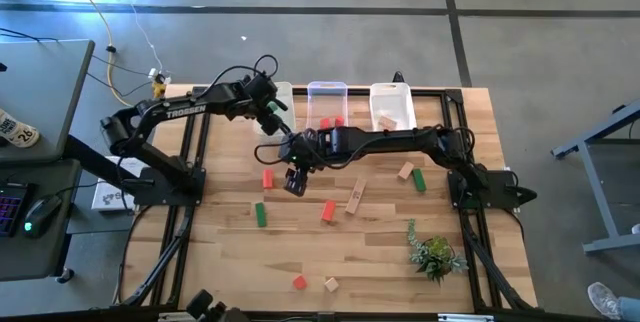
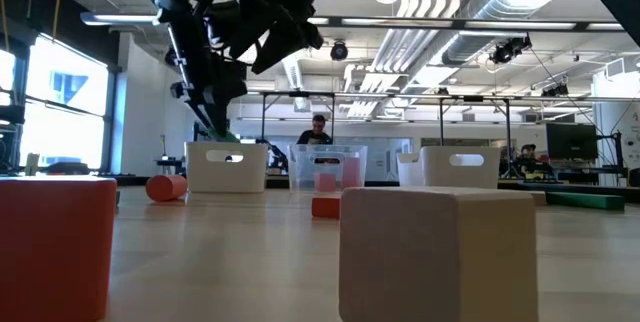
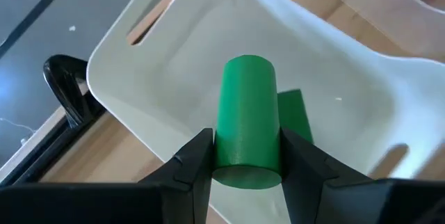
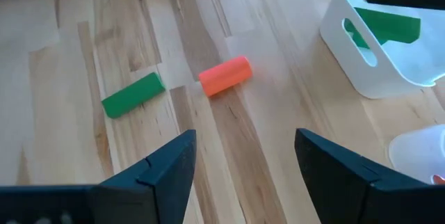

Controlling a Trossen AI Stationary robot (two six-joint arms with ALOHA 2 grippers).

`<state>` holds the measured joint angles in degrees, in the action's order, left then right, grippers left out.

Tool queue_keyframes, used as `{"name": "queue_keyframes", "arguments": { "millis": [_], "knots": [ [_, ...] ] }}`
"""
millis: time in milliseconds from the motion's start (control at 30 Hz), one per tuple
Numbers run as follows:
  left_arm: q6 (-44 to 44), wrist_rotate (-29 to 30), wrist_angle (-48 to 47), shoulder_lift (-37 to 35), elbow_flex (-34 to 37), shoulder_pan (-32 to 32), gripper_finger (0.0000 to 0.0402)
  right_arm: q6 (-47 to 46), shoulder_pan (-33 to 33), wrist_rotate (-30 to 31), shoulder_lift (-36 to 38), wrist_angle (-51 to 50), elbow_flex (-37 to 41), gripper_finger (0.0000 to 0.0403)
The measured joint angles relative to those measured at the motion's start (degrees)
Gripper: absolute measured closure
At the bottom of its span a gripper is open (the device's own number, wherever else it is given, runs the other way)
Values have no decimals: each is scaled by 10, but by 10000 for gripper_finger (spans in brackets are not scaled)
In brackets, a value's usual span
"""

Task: Sort & place blocks by color
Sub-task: Put the green block into the left white bin, then put the brown block into the right white bin

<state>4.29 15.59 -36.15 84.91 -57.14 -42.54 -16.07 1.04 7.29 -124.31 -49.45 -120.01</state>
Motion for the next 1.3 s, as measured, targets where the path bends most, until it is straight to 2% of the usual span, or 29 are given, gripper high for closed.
{"name": "queue_keyframes", "arguments": {
  "millis": [333,867,1100,1300],
  "knots": [
    [-1,0,21,27,0,-13,275,-6,17,3,0,0,0,171],
    [0,4,32,25,0,-13,174,-46,56,8,0,0,1,171],
    [-15,0,27,21,-6,-13,169,-62,70,20,0,0,1,171],
    [-14,-3,-23,21,-48,-13,168,-76,83,23,0,0,1,171]
  ]
}}
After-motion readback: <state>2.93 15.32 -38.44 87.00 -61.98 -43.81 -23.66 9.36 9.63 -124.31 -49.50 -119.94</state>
